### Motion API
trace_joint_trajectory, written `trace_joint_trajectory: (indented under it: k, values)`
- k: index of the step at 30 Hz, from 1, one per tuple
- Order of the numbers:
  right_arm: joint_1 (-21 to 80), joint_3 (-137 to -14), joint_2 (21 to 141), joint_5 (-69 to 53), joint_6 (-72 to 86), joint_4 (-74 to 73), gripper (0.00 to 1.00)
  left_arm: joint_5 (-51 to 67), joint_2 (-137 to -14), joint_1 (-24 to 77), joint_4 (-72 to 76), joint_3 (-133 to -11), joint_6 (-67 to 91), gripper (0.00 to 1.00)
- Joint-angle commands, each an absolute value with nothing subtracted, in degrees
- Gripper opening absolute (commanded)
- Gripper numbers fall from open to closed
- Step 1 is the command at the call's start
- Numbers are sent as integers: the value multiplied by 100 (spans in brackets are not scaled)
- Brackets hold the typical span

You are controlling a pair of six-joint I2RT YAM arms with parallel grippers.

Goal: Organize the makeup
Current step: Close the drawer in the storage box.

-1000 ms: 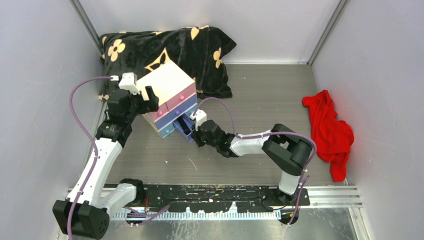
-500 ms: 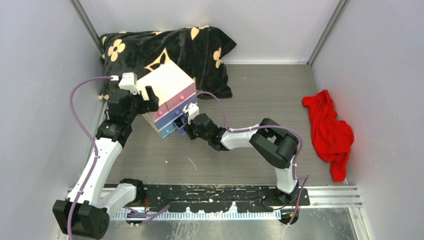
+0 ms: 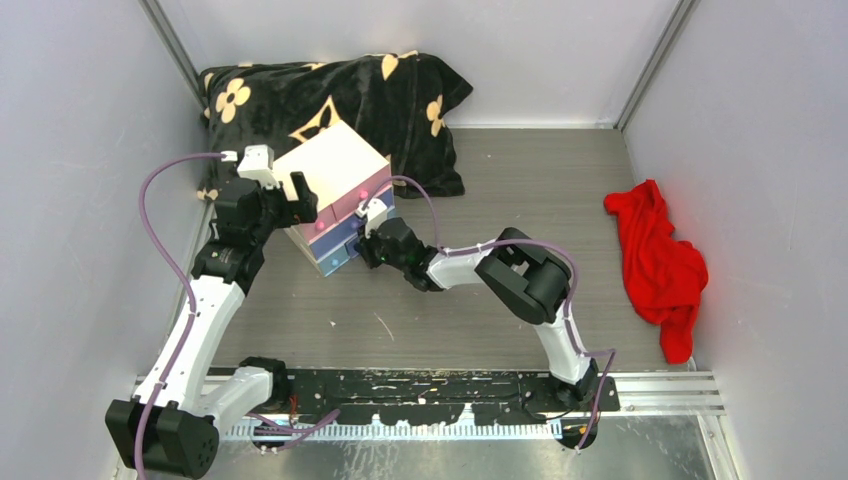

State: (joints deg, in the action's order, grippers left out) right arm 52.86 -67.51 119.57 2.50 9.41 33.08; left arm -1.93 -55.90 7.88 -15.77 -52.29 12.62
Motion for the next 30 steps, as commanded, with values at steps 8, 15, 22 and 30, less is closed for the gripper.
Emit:
trace_joint_trajectory:
  k: [8,15,22,30]
  values:
    - [5169,-6985,12095,386,811,3775,2,-340,-5604,855,-1784,-5235,1103,100]
    - [5164,-6188,11125,635,750,3169,7,-402,-5566,857,-1879,-5371,1106,100]
    - [5178,-5200,9262,1180,411,2149,81,-280,-5558,861,-2163,-5640,1079,100]
    - [5175,-5099,8114,1853,378,1019,100,6,-5194,932,-2215,-5739,1141,100]
